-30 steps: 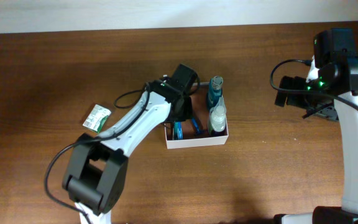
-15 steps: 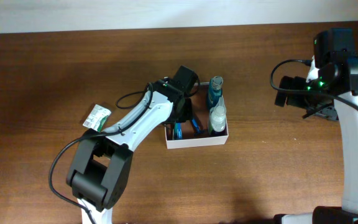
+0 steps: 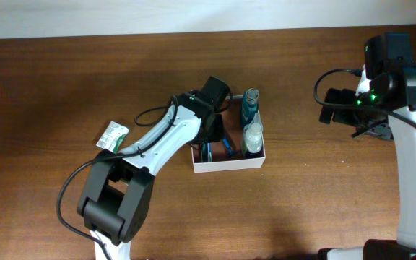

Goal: Pack container
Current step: 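Open the left gripper to release the toothbrush beside the toothpaste, then withdraw the left gripper left above the green-white soap packet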

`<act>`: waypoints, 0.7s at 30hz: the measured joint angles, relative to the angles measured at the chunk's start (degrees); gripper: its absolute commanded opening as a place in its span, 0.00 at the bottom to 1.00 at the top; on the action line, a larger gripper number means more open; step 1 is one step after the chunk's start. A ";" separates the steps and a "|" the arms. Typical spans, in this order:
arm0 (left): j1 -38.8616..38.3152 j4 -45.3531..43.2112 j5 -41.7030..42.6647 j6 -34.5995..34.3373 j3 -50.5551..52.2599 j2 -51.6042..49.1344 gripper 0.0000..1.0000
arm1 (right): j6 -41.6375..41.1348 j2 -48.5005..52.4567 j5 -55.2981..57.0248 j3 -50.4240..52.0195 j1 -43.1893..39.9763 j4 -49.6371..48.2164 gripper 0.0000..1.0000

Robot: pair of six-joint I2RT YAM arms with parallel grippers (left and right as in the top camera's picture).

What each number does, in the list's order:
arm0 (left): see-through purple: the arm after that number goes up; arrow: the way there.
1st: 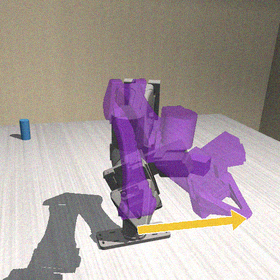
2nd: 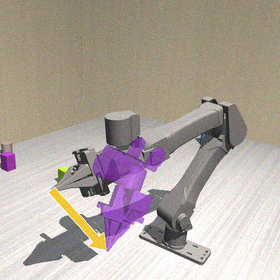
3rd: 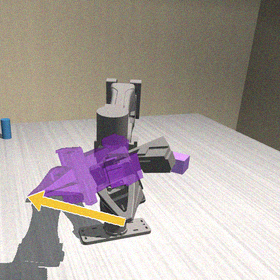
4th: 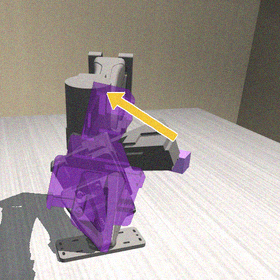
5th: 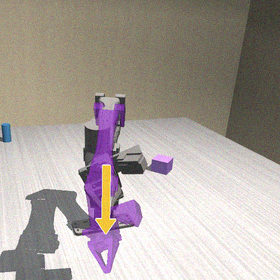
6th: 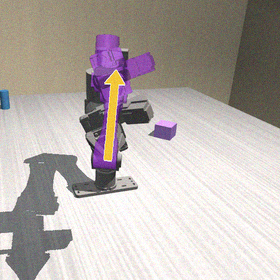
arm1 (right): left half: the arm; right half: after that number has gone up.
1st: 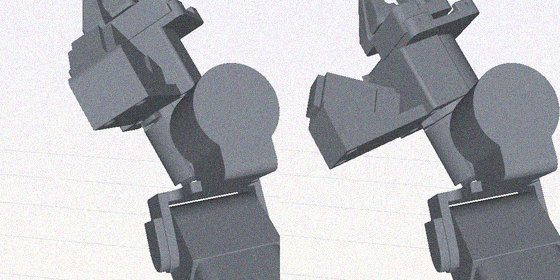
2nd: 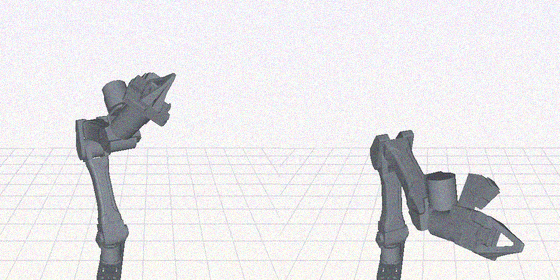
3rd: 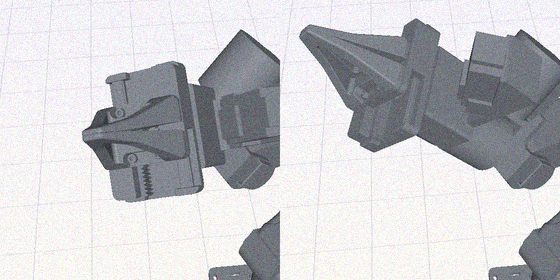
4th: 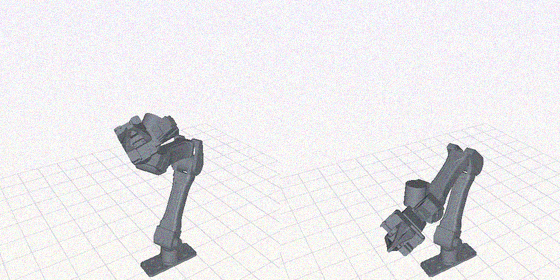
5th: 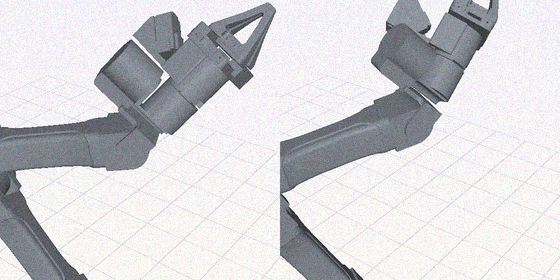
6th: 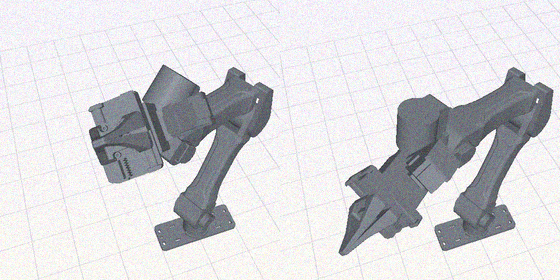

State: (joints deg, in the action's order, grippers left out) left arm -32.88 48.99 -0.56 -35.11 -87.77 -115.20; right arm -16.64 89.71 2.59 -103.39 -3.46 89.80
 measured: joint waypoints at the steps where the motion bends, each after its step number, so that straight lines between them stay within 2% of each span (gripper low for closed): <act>1: 0.00 0.42 0.33 0.17 -0.52 0.00 0.33 | 0.00 0.00 0.00 0.00 0.00 0.00 0.98; 7: 0.07 4.50 2.40 3.85 -7.82 1.25 0.33 | -0.02 0.00 0.00 0.00 0.00 0.00 0.98; 11: 1.27 9.66 1.60 8.96 -12.59 7.04 0.34 | 0.00 0.00 0.00 0.00 0.00 0.00 0.98; 16: 5.51 15.28 -2.03 17.66 -14.45 15.45 0.38 | -0.02 0.00 0.00 0.00 0.00 0.00 0.98; 21: 11.08 18.75 -4.66 22.62 -14.32 16.22 0.42 | -0.02 0.00 0.00 0.00 0.00 -0.02 0.98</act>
State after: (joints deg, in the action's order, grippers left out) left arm -21.80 67.75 -5.21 -12.49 -102.08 -98.98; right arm -16.67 89.71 2.59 -103.39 -3.46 89.78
